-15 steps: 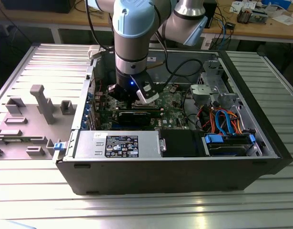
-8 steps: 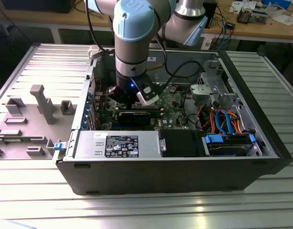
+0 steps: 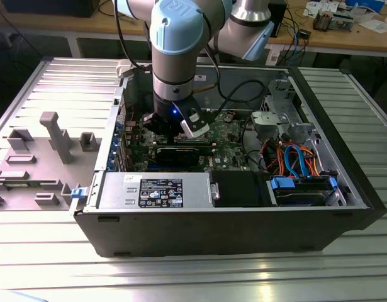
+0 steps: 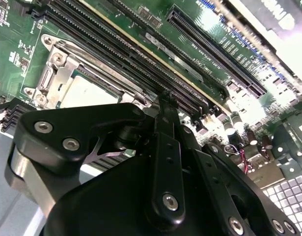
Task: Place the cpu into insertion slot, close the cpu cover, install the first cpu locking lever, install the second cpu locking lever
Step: 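Install the second cpu locking lever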
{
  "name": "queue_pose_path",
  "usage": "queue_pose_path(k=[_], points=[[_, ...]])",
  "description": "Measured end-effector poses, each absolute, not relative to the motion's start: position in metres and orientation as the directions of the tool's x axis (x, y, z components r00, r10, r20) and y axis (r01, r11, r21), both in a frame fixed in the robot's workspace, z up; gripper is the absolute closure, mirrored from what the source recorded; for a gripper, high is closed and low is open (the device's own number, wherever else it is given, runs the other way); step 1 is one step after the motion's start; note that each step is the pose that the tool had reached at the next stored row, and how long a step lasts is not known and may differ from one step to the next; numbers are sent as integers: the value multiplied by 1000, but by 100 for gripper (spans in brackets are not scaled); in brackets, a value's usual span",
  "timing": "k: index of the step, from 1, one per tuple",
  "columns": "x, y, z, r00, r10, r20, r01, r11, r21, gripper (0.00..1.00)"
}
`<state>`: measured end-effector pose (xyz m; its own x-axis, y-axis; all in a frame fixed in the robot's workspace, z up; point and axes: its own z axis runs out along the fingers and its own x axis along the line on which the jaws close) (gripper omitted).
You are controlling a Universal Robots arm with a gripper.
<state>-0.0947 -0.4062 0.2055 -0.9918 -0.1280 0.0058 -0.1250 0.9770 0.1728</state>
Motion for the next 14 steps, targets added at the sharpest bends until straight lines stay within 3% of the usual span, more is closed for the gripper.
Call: queue_pose_path(k=[14], points=[[-95, -400, 200, -991, -133, 6, -130, 977, 170, 89]])
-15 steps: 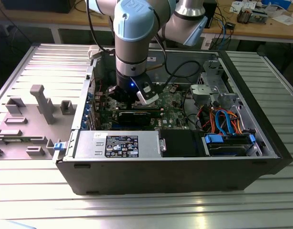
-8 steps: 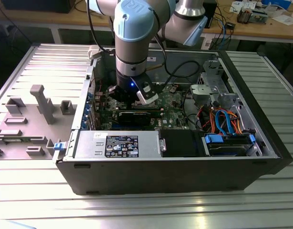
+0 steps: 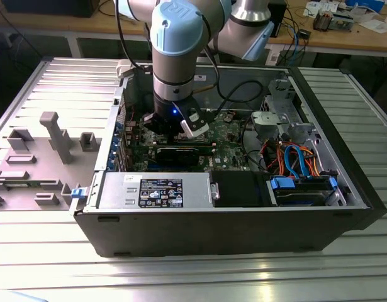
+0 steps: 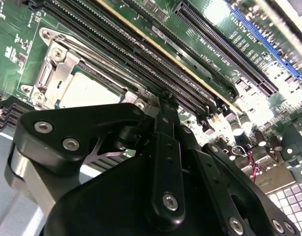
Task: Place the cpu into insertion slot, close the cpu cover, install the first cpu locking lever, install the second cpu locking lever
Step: 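Install the second cpu locking lever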
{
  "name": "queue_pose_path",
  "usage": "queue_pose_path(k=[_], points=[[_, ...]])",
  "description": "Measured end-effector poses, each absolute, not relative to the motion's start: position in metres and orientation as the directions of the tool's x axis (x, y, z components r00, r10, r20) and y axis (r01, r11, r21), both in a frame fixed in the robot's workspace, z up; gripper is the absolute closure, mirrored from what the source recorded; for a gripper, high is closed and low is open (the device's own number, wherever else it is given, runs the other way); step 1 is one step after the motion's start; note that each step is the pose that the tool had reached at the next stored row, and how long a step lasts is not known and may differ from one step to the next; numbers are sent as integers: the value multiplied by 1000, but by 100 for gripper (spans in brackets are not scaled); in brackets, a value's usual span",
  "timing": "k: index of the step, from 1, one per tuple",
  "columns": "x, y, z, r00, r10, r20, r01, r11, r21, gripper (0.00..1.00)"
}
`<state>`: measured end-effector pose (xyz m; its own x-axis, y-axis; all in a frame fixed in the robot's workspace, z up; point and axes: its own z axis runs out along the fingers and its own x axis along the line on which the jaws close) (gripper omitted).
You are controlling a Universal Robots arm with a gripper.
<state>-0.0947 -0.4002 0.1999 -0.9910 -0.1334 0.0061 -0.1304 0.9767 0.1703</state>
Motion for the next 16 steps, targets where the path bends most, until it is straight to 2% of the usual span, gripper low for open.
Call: queue_pose_path(k=[16], points=[[-95, -400, 240, -991, -135, 6, -132, 977, 169, 89]])
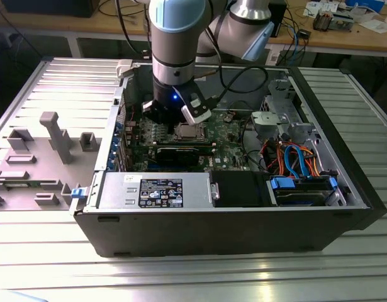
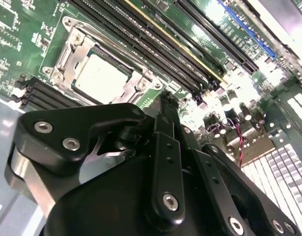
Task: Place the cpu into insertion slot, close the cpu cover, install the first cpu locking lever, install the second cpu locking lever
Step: 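Install the second cpu locking lever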
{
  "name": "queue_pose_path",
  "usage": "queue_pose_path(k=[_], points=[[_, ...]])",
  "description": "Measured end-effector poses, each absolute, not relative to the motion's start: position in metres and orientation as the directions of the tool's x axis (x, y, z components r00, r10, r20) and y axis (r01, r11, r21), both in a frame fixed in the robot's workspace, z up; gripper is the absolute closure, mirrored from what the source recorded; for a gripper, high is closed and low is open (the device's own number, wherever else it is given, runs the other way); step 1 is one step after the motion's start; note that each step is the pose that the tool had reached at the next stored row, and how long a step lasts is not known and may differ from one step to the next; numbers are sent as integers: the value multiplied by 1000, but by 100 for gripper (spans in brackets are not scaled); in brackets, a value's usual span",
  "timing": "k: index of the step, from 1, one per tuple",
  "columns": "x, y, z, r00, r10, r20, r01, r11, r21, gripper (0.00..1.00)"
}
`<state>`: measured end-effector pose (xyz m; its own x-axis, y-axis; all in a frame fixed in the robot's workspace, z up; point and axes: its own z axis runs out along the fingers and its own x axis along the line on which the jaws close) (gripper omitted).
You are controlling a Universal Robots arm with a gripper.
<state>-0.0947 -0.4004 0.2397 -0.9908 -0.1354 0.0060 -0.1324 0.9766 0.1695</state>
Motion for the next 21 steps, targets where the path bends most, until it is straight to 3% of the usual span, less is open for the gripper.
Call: queue_pose_path(k=[21], points=[[-91, -400, 250, -997, -74, 7, -72, 984, 160, 89]])
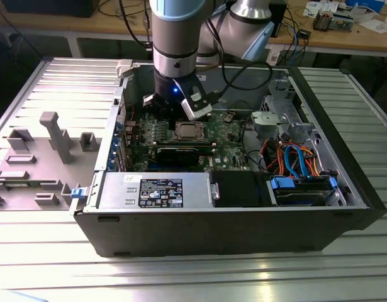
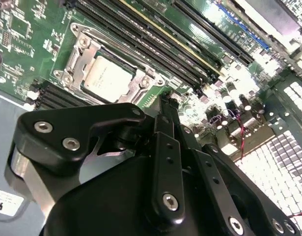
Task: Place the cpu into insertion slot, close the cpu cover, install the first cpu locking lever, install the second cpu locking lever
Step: 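Install the second cpu locking lever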
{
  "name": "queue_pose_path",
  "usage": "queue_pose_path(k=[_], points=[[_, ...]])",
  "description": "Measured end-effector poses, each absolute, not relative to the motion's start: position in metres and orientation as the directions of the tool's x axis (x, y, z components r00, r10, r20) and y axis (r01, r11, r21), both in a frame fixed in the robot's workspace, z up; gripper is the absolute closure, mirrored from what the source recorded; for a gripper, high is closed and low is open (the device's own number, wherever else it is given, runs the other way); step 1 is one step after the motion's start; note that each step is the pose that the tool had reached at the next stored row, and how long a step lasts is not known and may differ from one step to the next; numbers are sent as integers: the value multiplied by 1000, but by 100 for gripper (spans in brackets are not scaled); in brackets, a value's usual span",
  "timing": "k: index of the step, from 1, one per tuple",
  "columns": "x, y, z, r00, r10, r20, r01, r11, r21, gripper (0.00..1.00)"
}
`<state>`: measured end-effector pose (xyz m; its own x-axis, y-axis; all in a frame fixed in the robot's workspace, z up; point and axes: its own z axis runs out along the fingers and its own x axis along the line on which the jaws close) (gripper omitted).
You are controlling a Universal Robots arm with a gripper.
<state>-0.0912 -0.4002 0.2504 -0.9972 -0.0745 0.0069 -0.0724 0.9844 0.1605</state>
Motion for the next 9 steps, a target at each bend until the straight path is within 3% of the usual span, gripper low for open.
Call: queue_pose_path(k=[9], points=[[-67, -398, 248, -999, -51, 7, -49, 986, 158, 89]])
